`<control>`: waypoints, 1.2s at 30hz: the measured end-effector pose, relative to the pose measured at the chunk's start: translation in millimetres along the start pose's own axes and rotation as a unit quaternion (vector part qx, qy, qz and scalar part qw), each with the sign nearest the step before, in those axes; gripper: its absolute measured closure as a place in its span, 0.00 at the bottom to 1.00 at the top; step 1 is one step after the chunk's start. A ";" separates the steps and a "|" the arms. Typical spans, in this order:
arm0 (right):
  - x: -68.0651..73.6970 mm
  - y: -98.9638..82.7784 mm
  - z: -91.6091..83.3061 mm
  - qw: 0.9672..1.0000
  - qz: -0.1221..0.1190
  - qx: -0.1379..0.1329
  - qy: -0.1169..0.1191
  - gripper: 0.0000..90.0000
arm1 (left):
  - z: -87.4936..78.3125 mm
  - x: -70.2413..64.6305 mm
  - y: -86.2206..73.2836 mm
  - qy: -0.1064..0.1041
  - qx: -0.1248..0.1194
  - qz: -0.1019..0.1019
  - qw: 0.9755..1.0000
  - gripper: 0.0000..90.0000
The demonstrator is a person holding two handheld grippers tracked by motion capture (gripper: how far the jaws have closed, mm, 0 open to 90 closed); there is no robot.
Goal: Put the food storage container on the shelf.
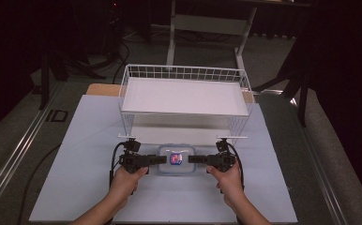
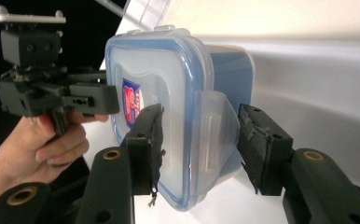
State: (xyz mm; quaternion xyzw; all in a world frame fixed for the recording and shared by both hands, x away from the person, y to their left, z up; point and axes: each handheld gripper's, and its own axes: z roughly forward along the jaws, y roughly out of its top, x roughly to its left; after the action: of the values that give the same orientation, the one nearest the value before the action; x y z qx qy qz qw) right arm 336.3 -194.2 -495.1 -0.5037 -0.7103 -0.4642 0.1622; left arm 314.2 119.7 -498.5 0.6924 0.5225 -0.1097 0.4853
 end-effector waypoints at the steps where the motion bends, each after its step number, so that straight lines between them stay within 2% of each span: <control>1: -0.4 3.6 -1.9 1.000 -0.007 -0.004 -0.003 0.57 | 1.6 -1.3 3.6 0.000 -0.004 0.001 1.000 0.56; 5: -7.0 14.4 -7.1 1.000 -0.005 -0.027 0.001 0.56 | 7.4 -6.8 18.3 0.012 -0.019 0.027 0.999 0.56; 9: -15.0 23.9 -7.3 0.999 -0.007 -0.042 -0.001 0.56 | 17.0 -2.8 28.4 0.013 -0.031 0.031 0.999 0.56; 11: -19.8 28.2 -6.1 0.999 -0.006 -0.050 -0.005 0.55 | 22.2 -0.5 34.1 0.015 -0.035 0.041 0.998 0.56; 16: -30.1 36.1 -0.6 0.998 0.000 -0.062 -0.013 0.54 | 33.6 7.9 44.9 0.022 -0.044 0.043 0.998 0.55; 19: -38.1 40.0 5.1 0.997 -0.006 -0.070 -0.018 0.54 | 40.4 15.9 47.2 0.024 -0.043 0.029 0.998 0.55; 21: -40.6 42.4 8.9 0.998 0.002 -0.063 -0.027 0.54 | 45.3 21.5 47.1 0.028 -0.048 0.027 0.998 0.55; 23: -44.1 44.7 13.1 0.998 -0.002 -0.062 -0.034 0.54 | 49.4 26.4 48.2 0.029 -0.045 0.025 0.998 0.54; 26: -46.7 49.0 16.4 0.997 0.003 -0.066 -0.034 0.54 | 52.4 27.2 51.5 0.038 -0.059 0.022 0.997 0.54; 28: -47.1 51.8 16.3 0.997 -0.003 -0.070 -0.037 0.54 | 53.5 30.8 53.2 0.031 -0.060 0.021 0.997 0.53; 30: -47.2 53.1 15.7 0.997 -0.002 -0.068 -0.041 0.54 | 54.0 32.2 55.1 0.033 -0.055 0.032 0.997 0.54; 31: -48.9 54.7 17.6 0.995 -0.013 -0.085 -0.055 0.54 | 54.4 32.9 56.0 0.032 -0.052 0.037 0.997 0.53; 36: -49.7 54.7 19.4 0.994 -0.008 -0.093 -0.057 0.52 | 56.3 37.4 55.9 0.023 -0.057 0.041 0.997 0.53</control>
State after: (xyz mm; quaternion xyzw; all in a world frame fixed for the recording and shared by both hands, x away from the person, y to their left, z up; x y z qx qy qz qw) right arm 410.1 -203.0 -512.6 -0.5368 -0.6758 -0.5003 0.0698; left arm 396.6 99.4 -520.4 0.6867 0.5099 -0.0440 0.5163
